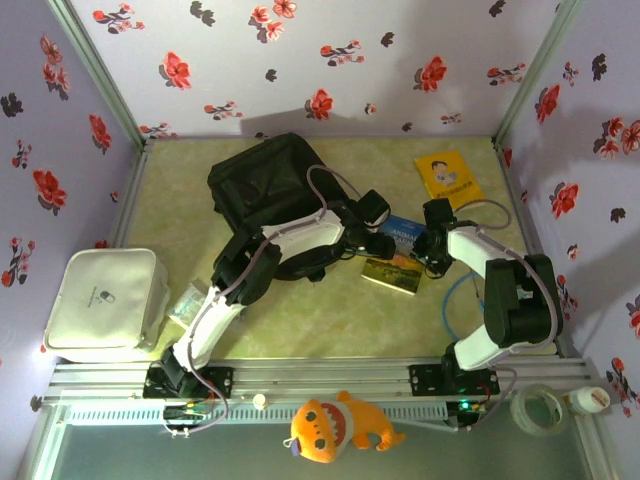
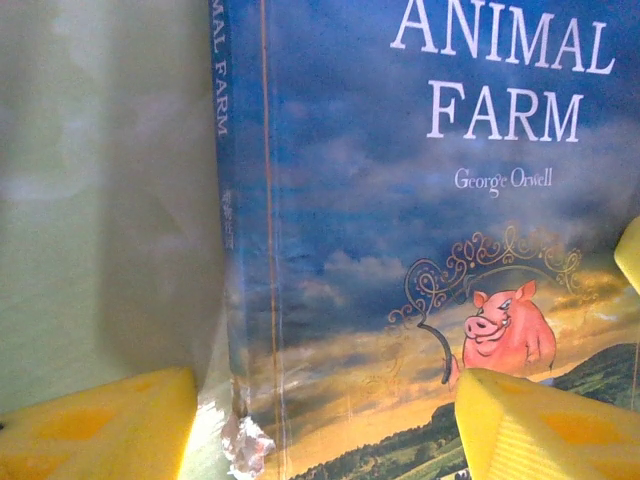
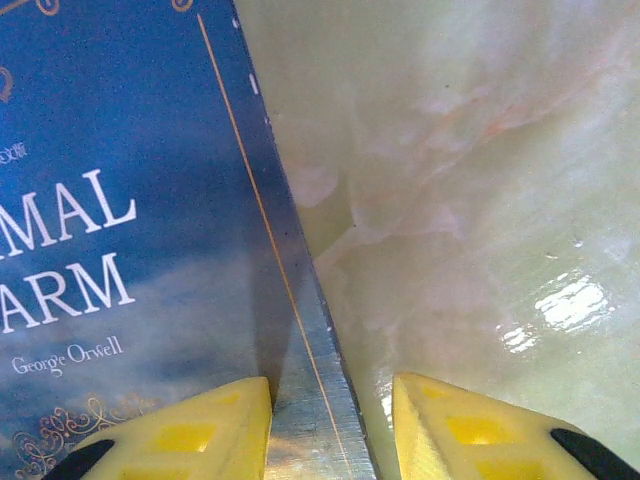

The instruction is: Pack the student bag

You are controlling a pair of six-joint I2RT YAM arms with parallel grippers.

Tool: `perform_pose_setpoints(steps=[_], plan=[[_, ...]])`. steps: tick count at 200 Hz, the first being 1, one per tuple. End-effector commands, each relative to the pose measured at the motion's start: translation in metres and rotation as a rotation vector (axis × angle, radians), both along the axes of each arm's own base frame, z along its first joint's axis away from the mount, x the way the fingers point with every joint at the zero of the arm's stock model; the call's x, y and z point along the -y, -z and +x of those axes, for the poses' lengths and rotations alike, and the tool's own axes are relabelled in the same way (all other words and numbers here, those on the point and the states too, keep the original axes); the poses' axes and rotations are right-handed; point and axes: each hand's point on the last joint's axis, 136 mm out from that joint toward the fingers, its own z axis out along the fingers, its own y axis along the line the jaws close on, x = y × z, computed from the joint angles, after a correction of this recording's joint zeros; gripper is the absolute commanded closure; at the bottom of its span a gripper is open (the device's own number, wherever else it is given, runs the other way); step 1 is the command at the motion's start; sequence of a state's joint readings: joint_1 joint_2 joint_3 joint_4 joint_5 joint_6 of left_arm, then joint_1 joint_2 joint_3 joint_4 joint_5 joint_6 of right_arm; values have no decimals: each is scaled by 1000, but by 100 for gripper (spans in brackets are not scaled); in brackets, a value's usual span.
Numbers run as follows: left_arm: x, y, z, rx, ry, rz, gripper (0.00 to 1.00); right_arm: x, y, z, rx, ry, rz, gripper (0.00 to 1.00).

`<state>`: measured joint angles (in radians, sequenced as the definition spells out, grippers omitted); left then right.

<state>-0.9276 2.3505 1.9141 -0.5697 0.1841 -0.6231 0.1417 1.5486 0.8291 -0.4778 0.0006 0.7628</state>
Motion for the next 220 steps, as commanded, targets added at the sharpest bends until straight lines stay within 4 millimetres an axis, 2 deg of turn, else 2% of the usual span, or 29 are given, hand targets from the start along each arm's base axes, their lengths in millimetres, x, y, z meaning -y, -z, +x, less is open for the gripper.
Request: perform_pose_setpoints(steps=[1,34,52,70,96,114,138,220], plan=[[-2,12,-5,-45,1,27,30,0,9,-7,-32,12,14,64],[9,9,-11,-90,18,-32,31,-3,13,-7,-37,15,33,65],[17,-1,-14,-113,25,-85,34,-6,17,-7,-40,17,49,65],[26,-21,-12,-101,34,-175,36,-8,19,-6,-41,22,62,65],[28,-51,-2,-103,-6,-321,47,-10,23,-7,-46,30,79,65],[29,-72,-3,-102,-2,-396,51,-12,24,-6,-45,34,87,65],[29,-88,-7,-95,12,-424,55,-12,23,-5,-35,39,91,66],[40,-59,-10,-140,11,-402,61,-14,24,-4,-29,42,107,66]])
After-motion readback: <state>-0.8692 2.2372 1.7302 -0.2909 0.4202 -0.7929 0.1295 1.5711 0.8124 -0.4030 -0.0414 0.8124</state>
